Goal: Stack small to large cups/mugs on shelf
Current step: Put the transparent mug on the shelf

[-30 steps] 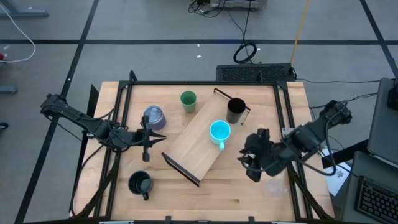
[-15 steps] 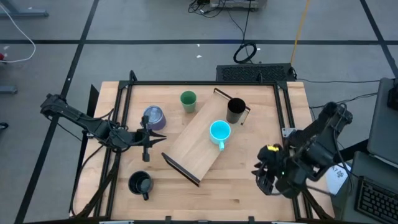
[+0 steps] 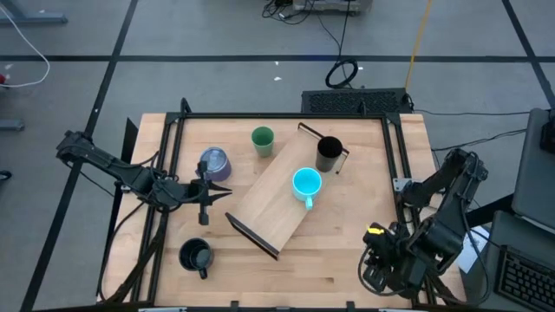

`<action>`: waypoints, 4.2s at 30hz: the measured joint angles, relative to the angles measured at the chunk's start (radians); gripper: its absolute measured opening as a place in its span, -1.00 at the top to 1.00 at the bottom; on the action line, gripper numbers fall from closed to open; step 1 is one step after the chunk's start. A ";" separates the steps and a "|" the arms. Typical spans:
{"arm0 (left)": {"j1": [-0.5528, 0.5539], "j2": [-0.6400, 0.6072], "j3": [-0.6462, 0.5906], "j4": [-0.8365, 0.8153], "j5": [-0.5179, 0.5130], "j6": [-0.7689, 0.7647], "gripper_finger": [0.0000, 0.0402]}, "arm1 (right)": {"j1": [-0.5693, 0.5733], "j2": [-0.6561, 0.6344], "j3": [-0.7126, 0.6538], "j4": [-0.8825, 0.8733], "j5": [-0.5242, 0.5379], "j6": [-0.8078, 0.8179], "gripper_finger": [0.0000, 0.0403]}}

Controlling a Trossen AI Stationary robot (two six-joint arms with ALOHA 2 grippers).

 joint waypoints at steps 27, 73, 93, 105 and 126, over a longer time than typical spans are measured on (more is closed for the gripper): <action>0.000 0.000 0.000 0.000 -0.001 -0.012 0.85 | 0.174 0.005 -0.181 0.050 -0.104 0.134 0.37; 0.000 0.000 0.000 0.016 -0.009 -0.007 0.85 | 0.236 0.005 -0.540 0.229 -0.293 -0.062 0.09; 0.000 0.000 0.000 0.015 -0.008 0.005 0.85 | 0.236 -0.001 -0.613 0.294 -0.353 -0.061 0.29; 0.000 0.000 0.000 0.015 -0.008 0.005 0.85 | 0.236 -0.001 -0.623 0.310 -0.352 -0.062 0.83; 0.000 0.000 0.000 0.020 -0.009 0.005 0.85 | 0.206 -0.001 -0.587 0.456 -0.333 -0.010 0.94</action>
